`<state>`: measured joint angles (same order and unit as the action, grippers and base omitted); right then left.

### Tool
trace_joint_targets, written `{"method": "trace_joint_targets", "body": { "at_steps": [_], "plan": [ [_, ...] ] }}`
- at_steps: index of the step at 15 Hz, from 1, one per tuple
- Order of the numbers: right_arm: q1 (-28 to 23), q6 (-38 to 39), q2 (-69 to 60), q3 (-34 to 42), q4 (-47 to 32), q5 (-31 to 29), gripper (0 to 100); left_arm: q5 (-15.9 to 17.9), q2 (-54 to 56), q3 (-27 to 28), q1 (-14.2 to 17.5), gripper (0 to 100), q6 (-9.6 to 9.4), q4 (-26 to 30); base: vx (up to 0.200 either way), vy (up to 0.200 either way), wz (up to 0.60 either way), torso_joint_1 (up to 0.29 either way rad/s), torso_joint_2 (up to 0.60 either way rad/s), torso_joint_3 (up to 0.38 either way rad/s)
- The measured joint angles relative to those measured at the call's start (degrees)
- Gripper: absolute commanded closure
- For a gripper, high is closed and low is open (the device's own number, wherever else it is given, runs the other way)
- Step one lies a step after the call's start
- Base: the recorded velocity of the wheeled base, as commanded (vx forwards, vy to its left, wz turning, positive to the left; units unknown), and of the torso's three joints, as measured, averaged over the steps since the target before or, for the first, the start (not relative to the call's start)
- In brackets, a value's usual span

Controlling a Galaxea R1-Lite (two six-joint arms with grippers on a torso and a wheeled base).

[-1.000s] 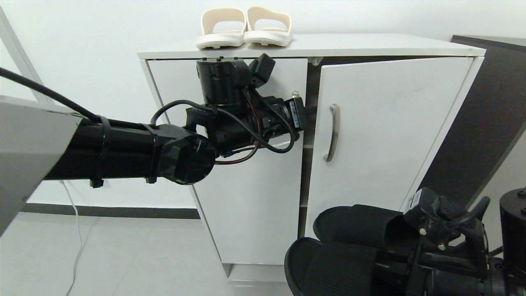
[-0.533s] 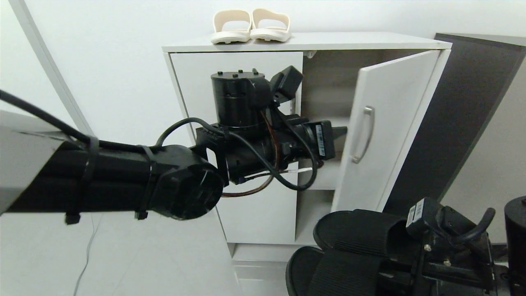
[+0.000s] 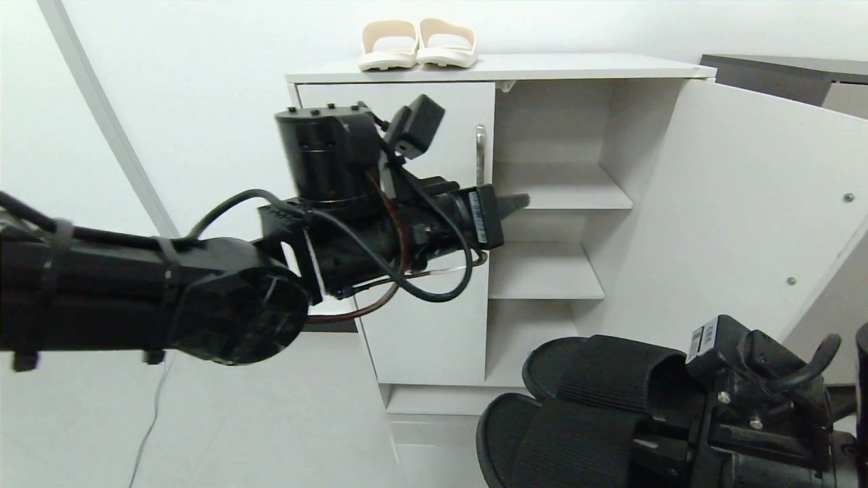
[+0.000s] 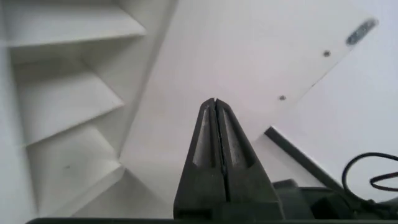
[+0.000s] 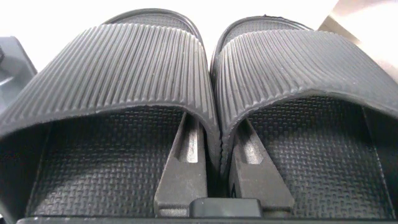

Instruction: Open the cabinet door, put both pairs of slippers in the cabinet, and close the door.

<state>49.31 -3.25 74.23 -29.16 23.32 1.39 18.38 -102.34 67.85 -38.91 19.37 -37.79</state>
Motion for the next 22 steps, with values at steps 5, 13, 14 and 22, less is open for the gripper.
{"method": "trace_joint_targets", "body": {
  "at_steps": [5,13,14,22],
  "plan": [
    [-2.8,0.9,0.8,-1.6,-0.1,0.0,100,-2.5,18.5,-17.0,3.4,100,-0.05,1.7,0.000,0.000,0.00,0.000,0.00,0.000],
    [-3.7,1.1,1.9,-2.0,0.0,0.0,100,-4.3,69.9,-33.1,15.6,100,-0.13,41.8,0.000,0.000,0.00,0.000,0.00,0.000],
    [-3.8,1.1,1.9,-2.0,-0.1,0.0,100,-5.2,74.9,-34.1,16.7,100,-0.18,46.0,0.000,0.000,0.00,0.000,0.00,0.000],
    [-3.9,1.0,2.0,-2.0,0.0,0.0,100,-29.7,92.8,-53.4,29.0,100,-15.32,52.1,0.000,0.000,0.00,0.000,0.00,0.000]
  ]
}}
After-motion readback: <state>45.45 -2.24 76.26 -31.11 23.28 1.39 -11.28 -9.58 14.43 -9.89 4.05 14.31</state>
